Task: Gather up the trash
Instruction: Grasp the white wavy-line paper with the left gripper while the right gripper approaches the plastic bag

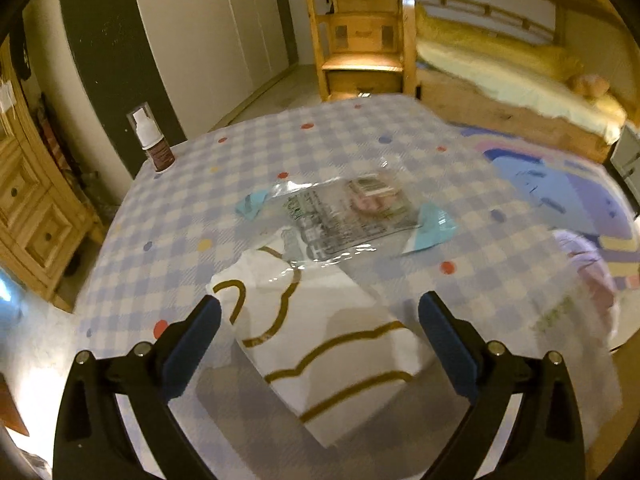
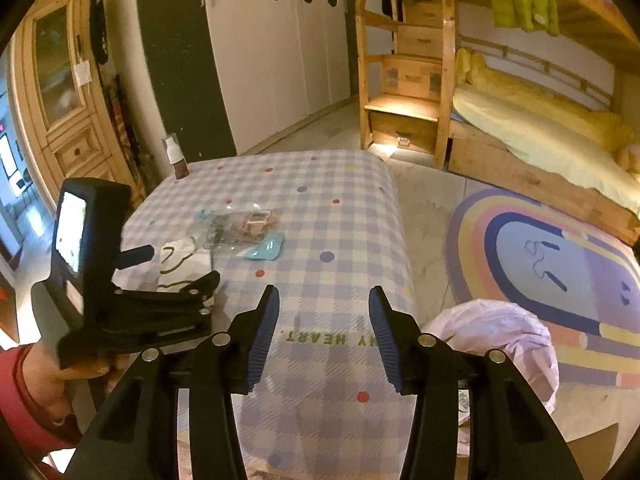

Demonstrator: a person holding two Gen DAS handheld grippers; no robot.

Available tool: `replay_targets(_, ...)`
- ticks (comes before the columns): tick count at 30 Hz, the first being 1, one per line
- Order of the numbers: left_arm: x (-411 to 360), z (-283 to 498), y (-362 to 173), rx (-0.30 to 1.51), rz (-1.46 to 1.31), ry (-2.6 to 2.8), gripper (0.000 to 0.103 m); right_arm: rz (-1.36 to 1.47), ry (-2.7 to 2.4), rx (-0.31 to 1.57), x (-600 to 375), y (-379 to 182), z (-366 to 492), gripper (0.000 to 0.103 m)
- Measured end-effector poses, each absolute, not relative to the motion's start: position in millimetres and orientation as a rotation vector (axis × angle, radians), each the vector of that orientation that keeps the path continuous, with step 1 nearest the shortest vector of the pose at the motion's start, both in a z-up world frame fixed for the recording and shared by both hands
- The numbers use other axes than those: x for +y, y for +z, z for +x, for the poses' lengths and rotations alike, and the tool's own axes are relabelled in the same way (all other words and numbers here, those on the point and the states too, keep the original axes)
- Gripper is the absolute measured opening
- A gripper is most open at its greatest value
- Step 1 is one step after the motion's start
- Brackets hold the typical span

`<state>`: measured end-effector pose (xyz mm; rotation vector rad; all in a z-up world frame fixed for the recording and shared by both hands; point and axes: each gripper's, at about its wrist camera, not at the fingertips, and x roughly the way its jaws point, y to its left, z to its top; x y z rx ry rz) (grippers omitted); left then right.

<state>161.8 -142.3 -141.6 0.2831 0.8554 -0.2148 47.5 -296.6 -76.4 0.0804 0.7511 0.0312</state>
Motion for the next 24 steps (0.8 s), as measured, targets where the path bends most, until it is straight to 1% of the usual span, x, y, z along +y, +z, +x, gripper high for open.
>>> replay_targets(6,-118,158,-146,0.907,0.265,-0.244,0.096,0.077,0.055,0.758,-291,-80,50,0.048)
replay_targets(14,-53,139,-147,0.931,0.186,-0.281,0.096,0.079,0.083,0.771,-273,-85,49,0.048)
replay_targets(16,-47,132,-144,0.922,0.150,-0.318,0.093,0.076,0.092,0.775,-268,-86,50,0.048)
replay_targets(17,-47,129,-141,0.908,0.134,-0.343,0.090,0.075,0.098,0.776,-265,-86,50,0.048)
replay_targets(20,-56,129,-135,0.880,0.160,-0.365,0.089,0.072,0.111,0.780,-259,-85,51,0.048)
replay_targets(21,-61,132,-136,0.883,0.171,-0.362,0.086,0.066,0.112,0.778,-257,-84,51,0.048)
replay_targets(22,-65,136,-138,0.898,0.181,-0.358,0.080,0.062,0.113,0.778,-255,-84,51,0.048)
replay_targets(24,-69,145,-142,0.927,0.177,-0.361,0.073,0.060,0.116,0.774,-253,-82,51,0.048)
